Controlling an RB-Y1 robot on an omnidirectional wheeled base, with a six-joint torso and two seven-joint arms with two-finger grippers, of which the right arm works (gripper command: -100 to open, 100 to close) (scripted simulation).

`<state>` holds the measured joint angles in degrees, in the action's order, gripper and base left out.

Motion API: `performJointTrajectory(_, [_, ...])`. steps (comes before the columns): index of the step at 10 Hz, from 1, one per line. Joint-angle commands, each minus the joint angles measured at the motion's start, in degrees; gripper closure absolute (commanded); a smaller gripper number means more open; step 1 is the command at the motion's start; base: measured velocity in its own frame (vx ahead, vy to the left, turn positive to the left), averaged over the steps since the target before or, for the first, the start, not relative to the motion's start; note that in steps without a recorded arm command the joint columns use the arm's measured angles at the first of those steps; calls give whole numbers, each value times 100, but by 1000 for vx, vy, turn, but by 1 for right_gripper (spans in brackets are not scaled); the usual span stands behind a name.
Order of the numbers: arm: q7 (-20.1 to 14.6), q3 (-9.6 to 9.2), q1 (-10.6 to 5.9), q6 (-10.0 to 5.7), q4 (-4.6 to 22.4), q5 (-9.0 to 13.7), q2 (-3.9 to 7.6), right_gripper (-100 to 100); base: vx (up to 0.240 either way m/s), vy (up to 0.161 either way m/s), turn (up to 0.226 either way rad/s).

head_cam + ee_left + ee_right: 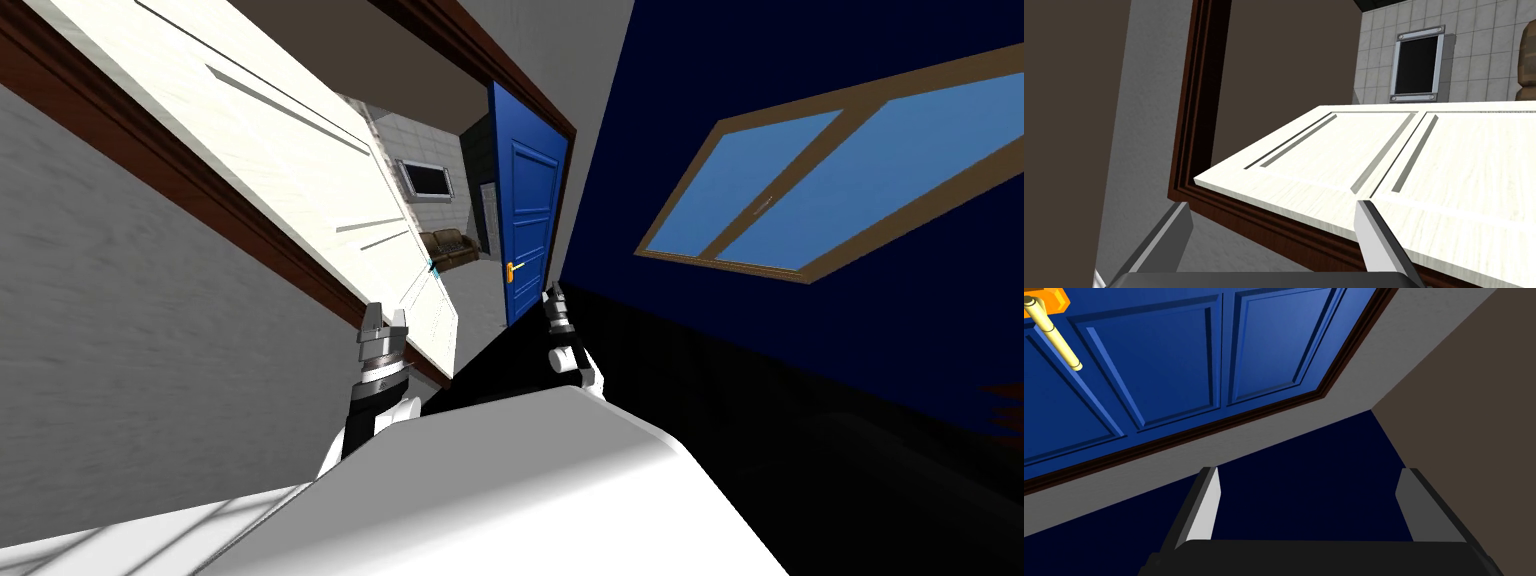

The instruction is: Push the door open

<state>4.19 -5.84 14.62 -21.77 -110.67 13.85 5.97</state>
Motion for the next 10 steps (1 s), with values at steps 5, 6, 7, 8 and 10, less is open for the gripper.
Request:
performJointTrajectory(5, [272,-58,-396,24,682,212,15,-100,101,-125,141])
performJointTrajectory(6, [309,-67,-451,25,782,243,17,-100,75,-116,89])
performJointTrajectory(7, [385,-84,-564,26,984,305,18,-100,77,-149,179])
performJointTrajectory(8, [423,-93,-620,27,1085,336,18,-100,69,-162,146])
performJointTrajectory(10, [499,-111,-733,29,1287,399,19,-100,60,-119,112])
